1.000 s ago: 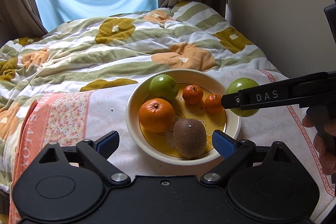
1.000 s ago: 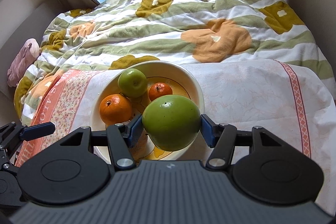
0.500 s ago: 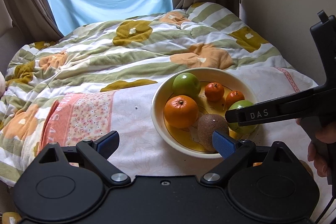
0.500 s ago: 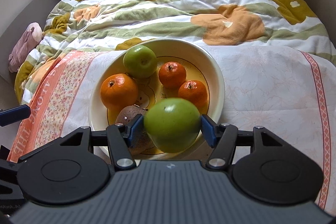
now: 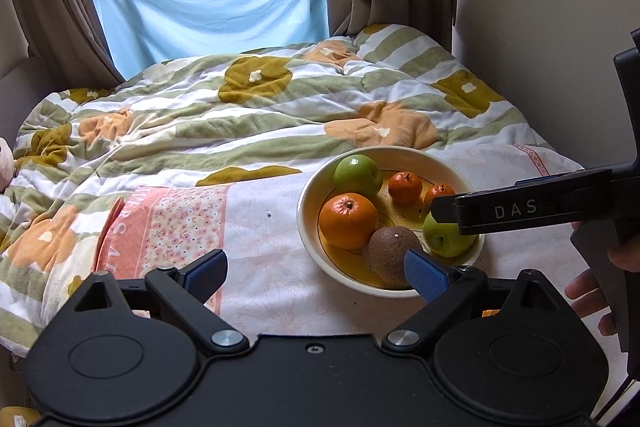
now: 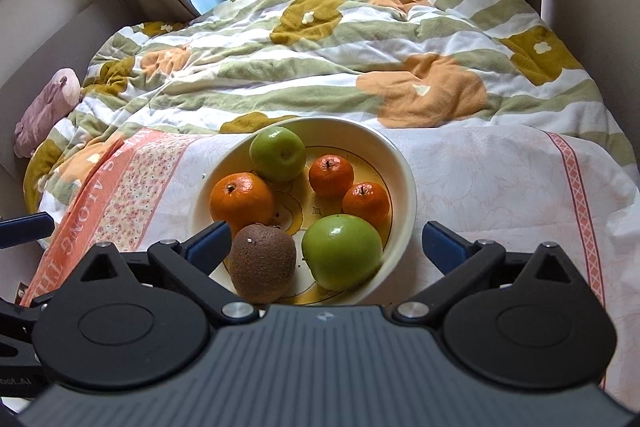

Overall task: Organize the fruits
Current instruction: 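Withdraw both tools from the bowl toward the orange and labelled kiwi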

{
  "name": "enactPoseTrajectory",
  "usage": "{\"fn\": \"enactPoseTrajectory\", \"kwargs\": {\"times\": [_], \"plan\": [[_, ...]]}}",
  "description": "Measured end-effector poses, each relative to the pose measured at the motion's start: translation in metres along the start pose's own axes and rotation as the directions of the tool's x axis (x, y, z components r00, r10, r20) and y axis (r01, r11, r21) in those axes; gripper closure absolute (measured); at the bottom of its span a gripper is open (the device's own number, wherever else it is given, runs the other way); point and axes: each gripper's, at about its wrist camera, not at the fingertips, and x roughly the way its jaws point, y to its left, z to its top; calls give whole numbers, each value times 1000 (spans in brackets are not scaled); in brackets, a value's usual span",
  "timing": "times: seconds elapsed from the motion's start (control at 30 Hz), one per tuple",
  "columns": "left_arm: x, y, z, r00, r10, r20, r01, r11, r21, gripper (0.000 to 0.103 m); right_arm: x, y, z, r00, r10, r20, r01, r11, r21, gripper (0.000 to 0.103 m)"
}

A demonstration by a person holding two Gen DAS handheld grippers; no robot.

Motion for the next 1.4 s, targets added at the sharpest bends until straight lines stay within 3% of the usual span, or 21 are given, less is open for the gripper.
{"fn": "enactPoseTrajectory", "kwargs": {"times": [0.43, 0.77, 1.03, 1.17, 1.4], "plan": [[-51, 18, -4, 994, -78, 73, 78, 997, -9, 5, -88, 25, -5, 995, -74, 71, 73, 997, 13, 0], [-81, 13, -28, 981, -138, 134, 126, 987, 99, 5, -154, 46, -53, 969, -208, 136, 200, 977, 74, 0], [-79, 0, -42, 959, -268, 95, 244, 947, 209, 5, -177, 42, -94, 941, -317, 121, 294, 940, 175, 0], [-67, -12, -43, 948, -310, 67, 285, 925, 250, 5, -178, 32, -109, 935, -340, 98, 314, 925, 213, 0], [-28, -41, -47, 915, -403, 13, 378, 869, 318, 6, -164, 6, -125, 931, -355, 79, 327, 912, 246, 0]]}}
